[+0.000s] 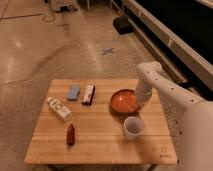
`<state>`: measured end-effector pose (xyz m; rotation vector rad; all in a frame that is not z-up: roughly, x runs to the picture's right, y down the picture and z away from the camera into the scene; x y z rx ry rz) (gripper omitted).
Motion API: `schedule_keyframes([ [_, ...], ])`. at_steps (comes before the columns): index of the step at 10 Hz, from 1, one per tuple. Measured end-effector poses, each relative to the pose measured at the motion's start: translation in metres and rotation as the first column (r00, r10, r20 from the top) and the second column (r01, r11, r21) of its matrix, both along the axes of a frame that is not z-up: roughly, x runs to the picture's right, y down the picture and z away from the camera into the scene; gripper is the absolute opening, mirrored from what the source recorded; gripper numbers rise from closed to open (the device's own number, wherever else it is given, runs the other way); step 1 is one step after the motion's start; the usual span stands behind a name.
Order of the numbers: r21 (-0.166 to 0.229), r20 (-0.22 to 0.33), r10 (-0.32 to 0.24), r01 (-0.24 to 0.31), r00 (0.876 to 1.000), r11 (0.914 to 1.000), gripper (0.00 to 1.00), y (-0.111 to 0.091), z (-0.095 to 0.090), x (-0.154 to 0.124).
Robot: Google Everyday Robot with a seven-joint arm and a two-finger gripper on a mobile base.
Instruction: Drag the ceramic bowl in a circle
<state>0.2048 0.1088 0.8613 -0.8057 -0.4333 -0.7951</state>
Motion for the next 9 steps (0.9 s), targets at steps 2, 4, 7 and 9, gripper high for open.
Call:
schedule_keyframes([
  [2,0.009,0.009,-0.001,0.001,1.0,1.0,0.11,-0.007,0.006,-0.017],
  [4,0.014,0.025,-0.005,0.005,1.0,0.9999,0.11,-0.029,0.026,-0.029],
  [7,0.017,0.035,-0.017,0.016,0.999,0.9997,0.11,-0.053,0.048,-0.037],
  [9,0.011,0.038,-0.027,0.026,0.999,0.9996,0.12,-0.055,0.048,-0.043],
])
